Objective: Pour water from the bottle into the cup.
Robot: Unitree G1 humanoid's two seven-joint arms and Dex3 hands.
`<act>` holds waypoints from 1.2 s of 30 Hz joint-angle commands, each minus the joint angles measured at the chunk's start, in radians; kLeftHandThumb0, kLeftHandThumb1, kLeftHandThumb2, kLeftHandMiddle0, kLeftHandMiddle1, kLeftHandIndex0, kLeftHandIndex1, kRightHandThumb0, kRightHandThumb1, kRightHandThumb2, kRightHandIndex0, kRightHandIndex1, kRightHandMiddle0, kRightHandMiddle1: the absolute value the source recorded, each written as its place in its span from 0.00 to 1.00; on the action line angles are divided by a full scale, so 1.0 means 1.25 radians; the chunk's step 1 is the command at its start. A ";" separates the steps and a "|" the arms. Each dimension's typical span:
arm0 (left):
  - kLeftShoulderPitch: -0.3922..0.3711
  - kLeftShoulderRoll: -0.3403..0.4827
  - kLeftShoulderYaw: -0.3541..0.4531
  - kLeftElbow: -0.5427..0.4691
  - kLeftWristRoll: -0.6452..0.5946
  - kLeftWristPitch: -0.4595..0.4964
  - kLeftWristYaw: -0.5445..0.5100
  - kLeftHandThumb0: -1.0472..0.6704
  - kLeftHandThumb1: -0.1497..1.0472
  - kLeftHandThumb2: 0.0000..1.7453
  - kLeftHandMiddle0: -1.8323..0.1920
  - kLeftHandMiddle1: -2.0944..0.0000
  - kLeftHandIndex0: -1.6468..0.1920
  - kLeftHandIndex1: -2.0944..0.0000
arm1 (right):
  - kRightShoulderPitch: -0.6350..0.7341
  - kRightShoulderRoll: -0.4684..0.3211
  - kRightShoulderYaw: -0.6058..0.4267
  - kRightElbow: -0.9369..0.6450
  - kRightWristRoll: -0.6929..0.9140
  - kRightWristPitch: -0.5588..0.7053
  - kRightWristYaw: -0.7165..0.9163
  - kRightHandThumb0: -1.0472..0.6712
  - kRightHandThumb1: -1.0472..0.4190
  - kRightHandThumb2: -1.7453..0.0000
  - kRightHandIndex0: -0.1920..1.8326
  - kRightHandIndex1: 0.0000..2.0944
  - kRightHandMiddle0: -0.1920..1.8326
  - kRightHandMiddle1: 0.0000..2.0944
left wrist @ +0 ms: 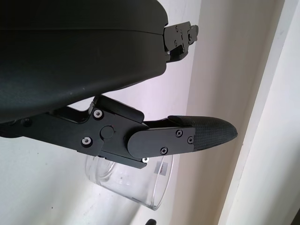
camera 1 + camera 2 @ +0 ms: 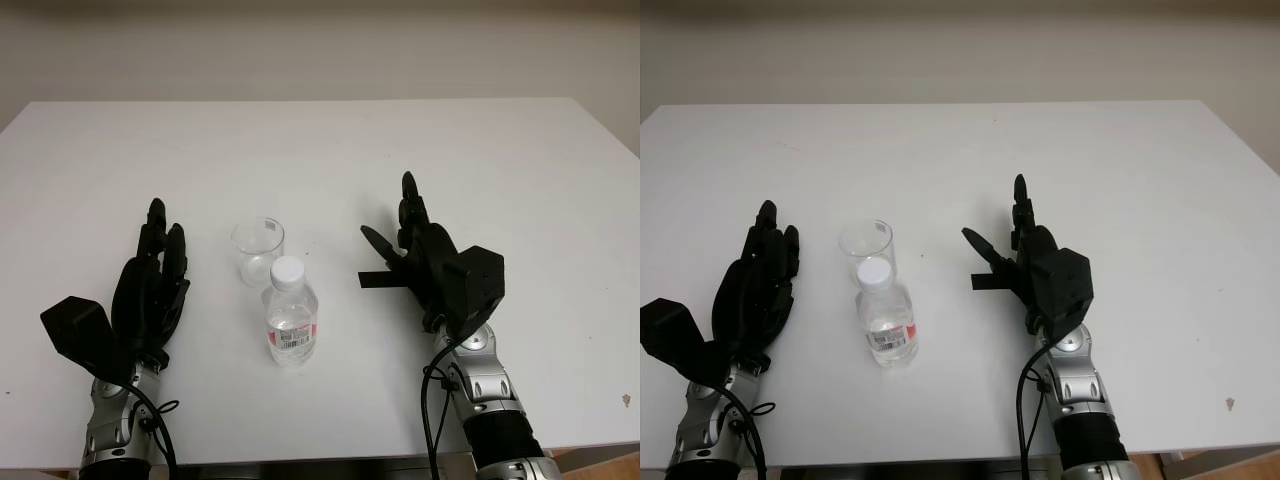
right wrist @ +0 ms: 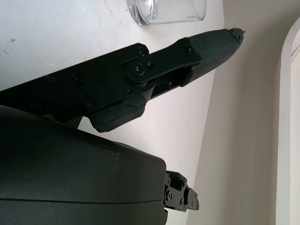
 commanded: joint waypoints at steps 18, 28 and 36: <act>0.016 -0.011 -0.004 0.039 0.005 0.003 0.003 0.17 1.00 0.27 0.99 0.97 0.99 0.98 | 0.110 -0.020 0.004 -0.157 0.064 0.003 0.119 0.04 0.05 0.98 0.00 0.00 0.00 0.00; 0.017 -0.014 -0.002 0.036 -0.007 0.007 -0.006 0.18 1.00 0.26 1.00 0.98 0.99 0.98 | 0.279 -0.033 0.065 -0.405 0.106 0.082 0.193 0.02 0.05 0.97 0.00 0.00 0.00 0.00; 0.025 -0.012 -0.006 0.026 0.004 0.010 0.003 0.18 1.00 0.27 1.00 0.97 0.99 0.98 | 0.344 -0.061 0.085 -0.477 0.114 0.093 0.229 0.01 0.05 0.97 0.00 0.00 0.00 0.00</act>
